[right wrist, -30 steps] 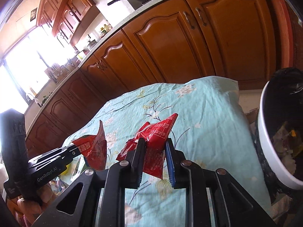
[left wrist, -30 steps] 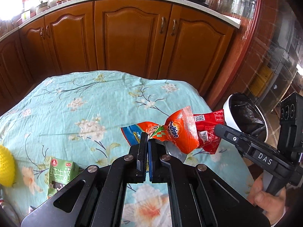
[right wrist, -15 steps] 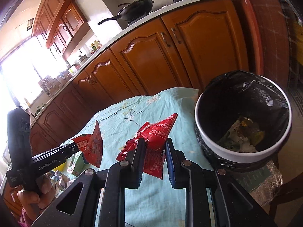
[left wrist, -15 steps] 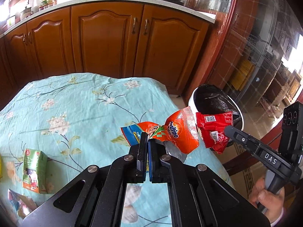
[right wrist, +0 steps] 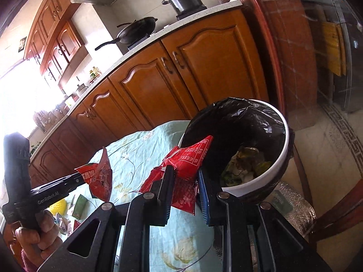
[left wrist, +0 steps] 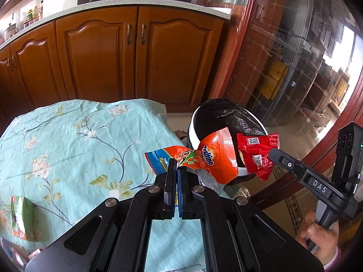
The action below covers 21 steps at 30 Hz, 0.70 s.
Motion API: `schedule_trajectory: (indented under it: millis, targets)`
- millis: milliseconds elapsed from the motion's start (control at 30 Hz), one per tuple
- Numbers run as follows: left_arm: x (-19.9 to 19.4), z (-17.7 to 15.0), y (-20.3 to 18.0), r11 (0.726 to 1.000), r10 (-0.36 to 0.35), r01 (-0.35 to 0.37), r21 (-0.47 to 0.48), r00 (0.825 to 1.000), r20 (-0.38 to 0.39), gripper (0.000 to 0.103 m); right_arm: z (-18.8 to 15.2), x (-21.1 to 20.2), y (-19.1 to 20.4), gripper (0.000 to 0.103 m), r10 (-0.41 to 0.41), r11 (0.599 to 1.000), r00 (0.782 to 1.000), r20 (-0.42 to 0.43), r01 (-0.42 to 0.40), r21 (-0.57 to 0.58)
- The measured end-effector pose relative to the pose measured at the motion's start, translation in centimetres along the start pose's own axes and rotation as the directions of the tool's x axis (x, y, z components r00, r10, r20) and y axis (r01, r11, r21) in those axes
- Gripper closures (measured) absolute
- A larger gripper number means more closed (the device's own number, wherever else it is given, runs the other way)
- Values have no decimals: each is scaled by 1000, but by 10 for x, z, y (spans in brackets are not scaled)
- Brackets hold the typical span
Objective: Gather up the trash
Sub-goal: 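Carry the Ovaltine wrapper and red snack bag over the trash bin with both tools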
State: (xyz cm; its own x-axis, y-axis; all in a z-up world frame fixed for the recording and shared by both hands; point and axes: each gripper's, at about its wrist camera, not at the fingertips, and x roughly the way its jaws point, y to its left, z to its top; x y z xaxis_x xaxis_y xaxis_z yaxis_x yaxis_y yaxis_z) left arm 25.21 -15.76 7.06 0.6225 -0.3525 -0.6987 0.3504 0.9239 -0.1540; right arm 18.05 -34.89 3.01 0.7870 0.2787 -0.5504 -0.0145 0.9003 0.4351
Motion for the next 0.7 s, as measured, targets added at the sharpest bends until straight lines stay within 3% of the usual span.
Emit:
schedule_trajectory:
  millis: [700]
  targets:
    - [53,39,-52,996,-27,29,80,999,-26,103,25,-1,-42,81,-76,997,997,28,76,22]
